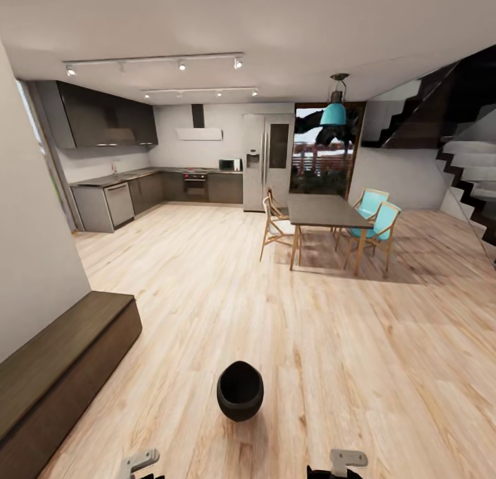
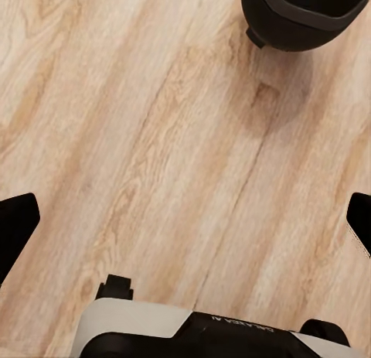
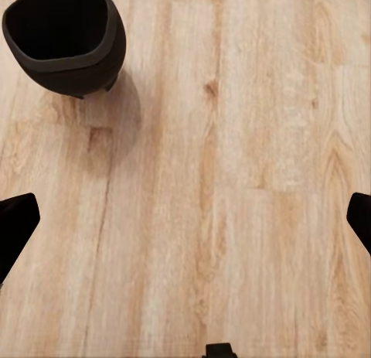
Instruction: Place each of the two pumpkins and all three candles from the living room inside a cabinet in the living room (use any cabinet), then make sure every cabinet is closed, and position the cauldron so it is next to a table in the living room.
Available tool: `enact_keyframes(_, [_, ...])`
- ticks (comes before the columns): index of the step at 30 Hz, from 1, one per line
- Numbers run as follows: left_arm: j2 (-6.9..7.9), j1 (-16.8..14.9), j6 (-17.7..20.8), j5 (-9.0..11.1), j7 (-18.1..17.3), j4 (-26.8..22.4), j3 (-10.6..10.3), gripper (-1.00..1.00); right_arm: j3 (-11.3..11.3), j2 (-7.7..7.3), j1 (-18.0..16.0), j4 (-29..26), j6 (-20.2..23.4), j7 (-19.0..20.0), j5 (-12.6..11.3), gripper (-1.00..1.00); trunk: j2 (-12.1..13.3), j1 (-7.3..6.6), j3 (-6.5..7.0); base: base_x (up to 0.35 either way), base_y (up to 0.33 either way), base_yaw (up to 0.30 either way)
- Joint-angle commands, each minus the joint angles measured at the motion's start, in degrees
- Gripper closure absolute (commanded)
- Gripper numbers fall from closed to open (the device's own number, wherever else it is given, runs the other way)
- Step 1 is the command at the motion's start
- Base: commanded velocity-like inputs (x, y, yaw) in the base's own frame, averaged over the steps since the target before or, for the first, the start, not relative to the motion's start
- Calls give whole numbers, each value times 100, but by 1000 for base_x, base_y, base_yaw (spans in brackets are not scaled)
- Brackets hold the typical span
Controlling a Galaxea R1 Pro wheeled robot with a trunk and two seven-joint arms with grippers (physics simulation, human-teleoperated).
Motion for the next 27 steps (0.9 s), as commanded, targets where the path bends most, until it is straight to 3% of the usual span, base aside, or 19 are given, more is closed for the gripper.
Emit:
enact_keyframes(1, [-1,-1,35,39,-6,-7,14,-100,20,-3,-4,-8,20,-48,-56,-100,-6,6,-5,328,0,0])
enact_keyframes(21, [-1,-1,35,31,-3,-7,15,-100,71,5,-7,8,17,-39,-47,-100,-6,6,-5,329,0,0])
enact_keyframes(27, [-1,-1,-26,36,-3,-7,13,-100,238,5,-7,43,-10,-39,-54,-100,-6,6,-5,329,0,0])
